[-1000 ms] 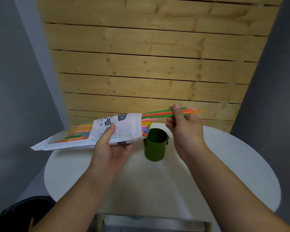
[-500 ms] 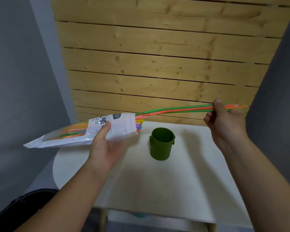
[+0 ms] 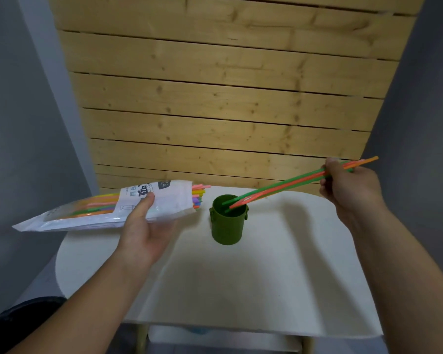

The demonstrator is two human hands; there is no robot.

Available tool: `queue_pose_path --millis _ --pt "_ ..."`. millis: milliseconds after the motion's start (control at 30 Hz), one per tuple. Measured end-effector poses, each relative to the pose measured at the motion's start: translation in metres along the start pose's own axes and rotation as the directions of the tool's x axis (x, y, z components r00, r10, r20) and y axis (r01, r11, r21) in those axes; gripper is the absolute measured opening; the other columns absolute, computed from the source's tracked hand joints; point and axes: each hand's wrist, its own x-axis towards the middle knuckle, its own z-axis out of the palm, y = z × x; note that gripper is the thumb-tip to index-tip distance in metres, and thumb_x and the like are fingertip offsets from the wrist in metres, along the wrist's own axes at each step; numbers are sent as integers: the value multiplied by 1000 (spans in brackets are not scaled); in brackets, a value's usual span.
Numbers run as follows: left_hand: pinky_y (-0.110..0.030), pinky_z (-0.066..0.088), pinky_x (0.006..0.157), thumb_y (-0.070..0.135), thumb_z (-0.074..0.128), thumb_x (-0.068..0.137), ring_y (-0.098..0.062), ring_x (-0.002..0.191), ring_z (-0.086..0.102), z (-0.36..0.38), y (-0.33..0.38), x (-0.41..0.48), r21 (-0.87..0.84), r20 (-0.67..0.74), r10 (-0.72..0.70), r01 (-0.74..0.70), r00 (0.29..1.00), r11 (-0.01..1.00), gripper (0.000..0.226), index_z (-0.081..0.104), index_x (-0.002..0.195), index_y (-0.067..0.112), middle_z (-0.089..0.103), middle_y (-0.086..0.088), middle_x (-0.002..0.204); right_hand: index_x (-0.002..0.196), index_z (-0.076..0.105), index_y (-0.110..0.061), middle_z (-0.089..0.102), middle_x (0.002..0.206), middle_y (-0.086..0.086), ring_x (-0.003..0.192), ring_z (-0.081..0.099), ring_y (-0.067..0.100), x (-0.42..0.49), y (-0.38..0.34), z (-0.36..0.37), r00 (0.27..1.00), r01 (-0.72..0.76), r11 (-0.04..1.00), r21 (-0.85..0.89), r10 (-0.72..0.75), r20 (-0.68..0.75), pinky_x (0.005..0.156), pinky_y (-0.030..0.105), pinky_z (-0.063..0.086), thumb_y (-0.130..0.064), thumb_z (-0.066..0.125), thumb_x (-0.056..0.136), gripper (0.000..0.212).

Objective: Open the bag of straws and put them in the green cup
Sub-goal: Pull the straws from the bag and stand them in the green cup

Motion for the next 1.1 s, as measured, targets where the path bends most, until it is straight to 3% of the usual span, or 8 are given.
queue_pose_path --millis 200,467,533,667,733,867,967,1100 --pt "-51 57 93 11 72 89 -25 95 77 2 -4 -4 59 15 9 -10 1000 998 42 59 129 18 79 -9 106 88 65 -3 58 72 9 61 55 16 -13 6 25 994 67 988 -141 -53 100 60 28 54 -26 64 95 24" --pt "-47 58 93 11 67 93 -27 104 73 6 -8 -15 117 49 -17 11 999 993 27 62 118 21 80 -9 103 85 71 -3 63 74 9 68 59 17 -27 30 62 971 3 999 -44 8 240 74 28 60 -20 71 91 18" --pt "-47 54 100 11 66 94 -26 104 73 7 -8 -18 132 66 -14 5 998 991 22 63 113 21 80 -8 100 97 71 0 68 85 12 78 64 20 -25 40 64 971 -51 999 -9 52 232 80 31 60 -17 72 90 19" --pt "-49 50 105 12 66 95 -26 105 72 10 -5 -24 145 93 -11 -3 996 989 18 65 110 21 81 -6 100 125 55 3 65 110 15 88 70 25 -29 54 61 976 -150 983 -105 164 140 85 39 60 -26 80 82 57" --pt "-50 50 106 12 66 95 -25 105 73 11 -3 -27 141 103 -4 -10 995 990 18 65 110 21 80 -6 101 114 56 0 62 112 14 88 68 28 -40 53 56 964 -214 947 -238 244 107 77 42 60 -40 80 80 57" --pt "-50 51 105 12 66 95 -26 106 73 15 -2 -33 135 133 13 -31 991 990 22 63 113 24 80 -6 104 86 61 -9 61 74 6 63 57 21 -68 45 56 868 -308 875 -373 420 267 54 29 46 -58 56 92 49" --pt "-49 53 100 11 65 95 -26 105 73 20 -3 -41 126 157 22 -42 987 991 23 62 111 26 80 -6 103 90 66 -10 58 67 5 57 52 18 -84 42 69 882 -137 956 -260 237 407 54 30 43 -45 49 99 41" --pt "-48 57 91 11 64 95 -23 94 77 24 -6 -49 158 202 21 -54 979 986 24 62 113 26 81 -4 100 97 72 -12 62 66 2 54 54 13 -97 41 83 870 27 992 -125 38 491 50 26 45 -33 61 95 23"
